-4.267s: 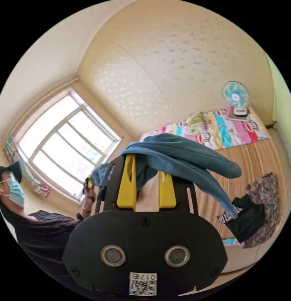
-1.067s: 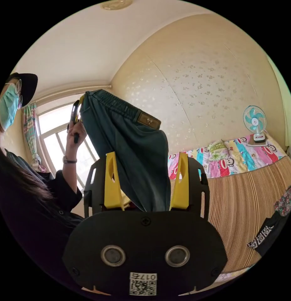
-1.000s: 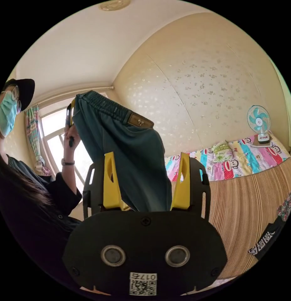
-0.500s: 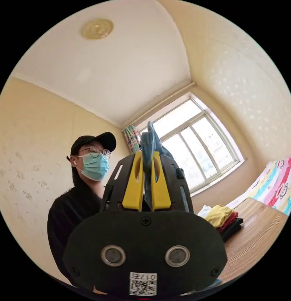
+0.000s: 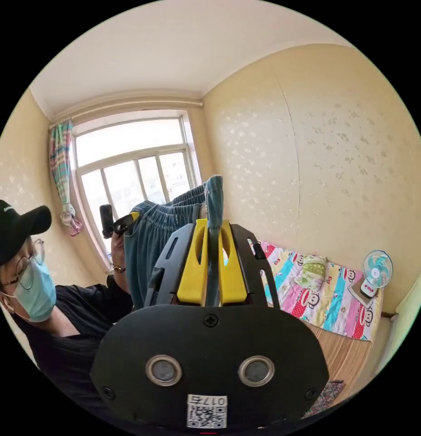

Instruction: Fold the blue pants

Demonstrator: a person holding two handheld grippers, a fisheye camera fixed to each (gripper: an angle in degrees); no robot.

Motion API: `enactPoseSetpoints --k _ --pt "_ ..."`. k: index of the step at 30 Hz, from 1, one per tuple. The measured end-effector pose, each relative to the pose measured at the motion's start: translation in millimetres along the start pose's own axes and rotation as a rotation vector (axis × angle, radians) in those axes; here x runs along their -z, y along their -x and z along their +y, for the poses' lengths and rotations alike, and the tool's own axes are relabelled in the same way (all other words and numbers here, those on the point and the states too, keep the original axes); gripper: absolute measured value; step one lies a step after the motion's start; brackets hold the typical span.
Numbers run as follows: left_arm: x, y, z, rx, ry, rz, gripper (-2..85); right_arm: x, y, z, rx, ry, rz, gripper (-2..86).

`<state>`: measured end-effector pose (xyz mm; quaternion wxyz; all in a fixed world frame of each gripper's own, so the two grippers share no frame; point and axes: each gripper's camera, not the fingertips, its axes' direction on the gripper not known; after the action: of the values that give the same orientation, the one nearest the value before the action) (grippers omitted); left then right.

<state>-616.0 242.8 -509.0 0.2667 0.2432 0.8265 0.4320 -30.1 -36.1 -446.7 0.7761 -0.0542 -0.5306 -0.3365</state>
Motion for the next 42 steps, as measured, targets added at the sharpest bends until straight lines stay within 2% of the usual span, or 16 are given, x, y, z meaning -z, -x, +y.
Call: enactPoseSetpoints --k 4,6,8,9,11,13,17,20,23,26,28,31,35,37,40,42 --pt "-185 198 -20 0.336 0.195 -0.15 2.9 -148 -157 -37 -0.18 0.132 0.265 3.8" --pt "-277 283 -11 0.374 0.284 -0.388 5.6 -209 -216 -48 -0.185 0.219 0.356 4.8" --pt "-351 364 23 0.436 0.568 -0.729 6.8 -242 -271 -26 -0.353 0.189 0.485 6.2" --pt "-359 375 33 0.414 0.576 -0.773 6.5 -247 -282 -14 -0.402 0.164 0.469 6.6" --pt "-379 408 95 0.309 0.603 -0.771 6.5 -282 -323 44 -0.454 0.231 0.233 6.9" --pt "-388 435 165 0.334 0.707 -0.704 6.9 -317 -342 110 -0.384 0.391 0.078 6.5" --pt "-369 490 373 0.662 1.026 -0.557 7.8 -372 -365 321 -0.383 0.872 0.019 7.7" --pt "-334 497 498 0.887 1.182 -0.475 9.9 -371 -367 458 -0.55 1.056 -0.14 8.3" --pt "-310 492 566 1.007 1.243 -0.409 11.5 -358 -363 547 -0.709 1.116 -0.229 8.9" --pt "-310 494 593 1.094 1.224 -0.35 10.9 -344 -359 603 -0.857 1.099 -0.235 8.5" --pt "-320 495 605 1.09 1.303 -0.351 7.8 -339 -351 632 -0.902 1.144 -0.244 6.2" --pt "-318 497 596 0.952 1.395 -0.481 2.3 -318 -328 652 -0.922 1.161 -0.312 4.0" --pt "-294 486 592 0.75 1.682 -0.485 1.7 -276 -290 659 -0.806 1.276 -0.455 2.9" --pt "-269 476 594 0.723 1.748 -0.517 2.2 -251 -286 661 -0.824 1.298 -0.56 2.6" --pt "-218 478 576 0.827 1.649 -0.564 4.3 -202 -310 643 -0.826 1.226 -0.592 3.5" --pt "-190 491 561 0.953 1.553 -0.576 7.4 -166 -347 617 -0.812 1.134 -0.401 5.4"
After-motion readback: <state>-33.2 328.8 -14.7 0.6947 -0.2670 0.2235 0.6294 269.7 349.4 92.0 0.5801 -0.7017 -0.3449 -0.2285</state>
